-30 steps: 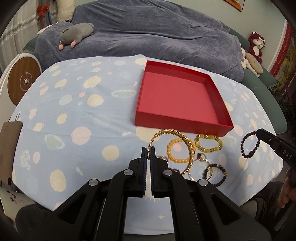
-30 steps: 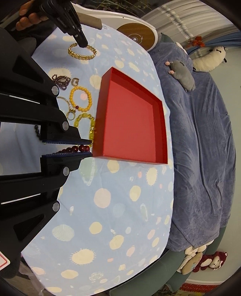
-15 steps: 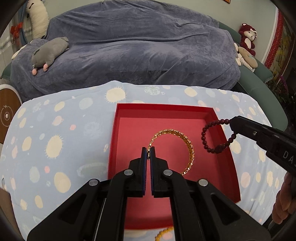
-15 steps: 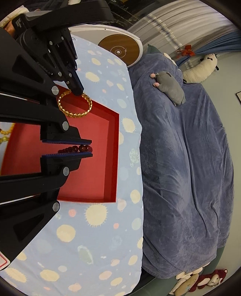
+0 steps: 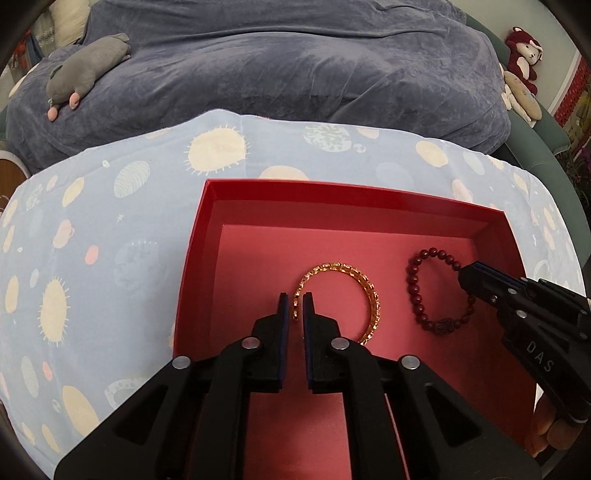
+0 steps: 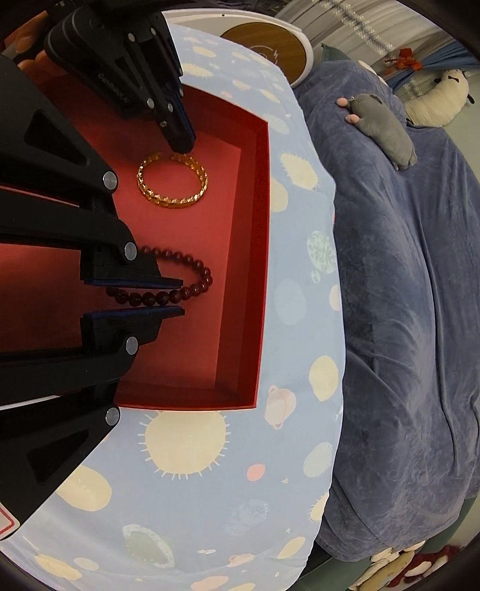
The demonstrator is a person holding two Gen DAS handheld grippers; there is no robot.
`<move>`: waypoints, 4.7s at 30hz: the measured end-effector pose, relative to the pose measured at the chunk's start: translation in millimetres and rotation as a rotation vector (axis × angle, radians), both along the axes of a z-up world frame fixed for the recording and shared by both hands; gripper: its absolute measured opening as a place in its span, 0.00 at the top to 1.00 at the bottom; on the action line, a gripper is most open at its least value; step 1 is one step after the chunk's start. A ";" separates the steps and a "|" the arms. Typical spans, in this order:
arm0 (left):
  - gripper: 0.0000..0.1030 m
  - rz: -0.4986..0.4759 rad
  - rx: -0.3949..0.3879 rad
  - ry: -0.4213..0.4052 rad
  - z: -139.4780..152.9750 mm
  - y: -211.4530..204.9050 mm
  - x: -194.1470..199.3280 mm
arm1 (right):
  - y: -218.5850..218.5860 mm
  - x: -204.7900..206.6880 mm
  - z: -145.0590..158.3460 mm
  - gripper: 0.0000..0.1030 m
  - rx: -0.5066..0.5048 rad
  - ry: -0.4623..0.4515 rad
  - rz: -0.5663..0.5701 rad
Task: Organize jewelry
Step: 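Lower both bracelets into the red box and open both tools, then grasp the garnet multi-strand bracelet with the left tool while the right tool grasps the black-gold bead bracelet, then carry both bracelets over the red box and release them inside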
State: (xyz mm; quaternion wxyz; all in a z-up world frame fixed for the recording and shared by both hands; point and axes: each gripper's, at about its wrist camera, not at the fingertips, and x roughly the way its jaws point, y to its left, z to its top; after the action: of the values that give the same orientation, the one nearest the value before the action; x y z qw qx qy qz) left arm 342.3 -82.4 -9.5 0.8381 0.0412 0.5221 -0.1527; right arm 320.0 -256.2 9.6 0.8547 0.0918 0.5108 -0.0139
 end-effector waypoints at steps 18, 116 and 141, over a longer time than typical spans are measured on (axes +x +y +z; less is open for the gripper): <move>0.67 0.054 -0.003 -0.094 23.8 1.0 -24.5 | 4.1 -29.9 37.6 0.87 -0.042 -0.081 0.037; 0.90 -0.018 -0.193 -0.032 72.1 67.0 -227.8 | 28.3 -267.5 19.1 0.83 -0.008 0.039 -0.021; 0.67 0.050 -0.190 0.121 0.6 79.6 -247.7 | 37.5 -273.9 -2.6 0.92 -0.002 0.061 -0.018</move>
State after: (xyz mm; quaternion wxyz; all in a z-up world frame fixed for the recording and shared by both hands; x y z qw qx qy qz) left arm 94.6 -2.8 -8.9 0.8088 -0.0608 0.5557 -0.1827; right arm 46.1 -218.7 7.1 0.8387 0.0953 0.5356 -0.0250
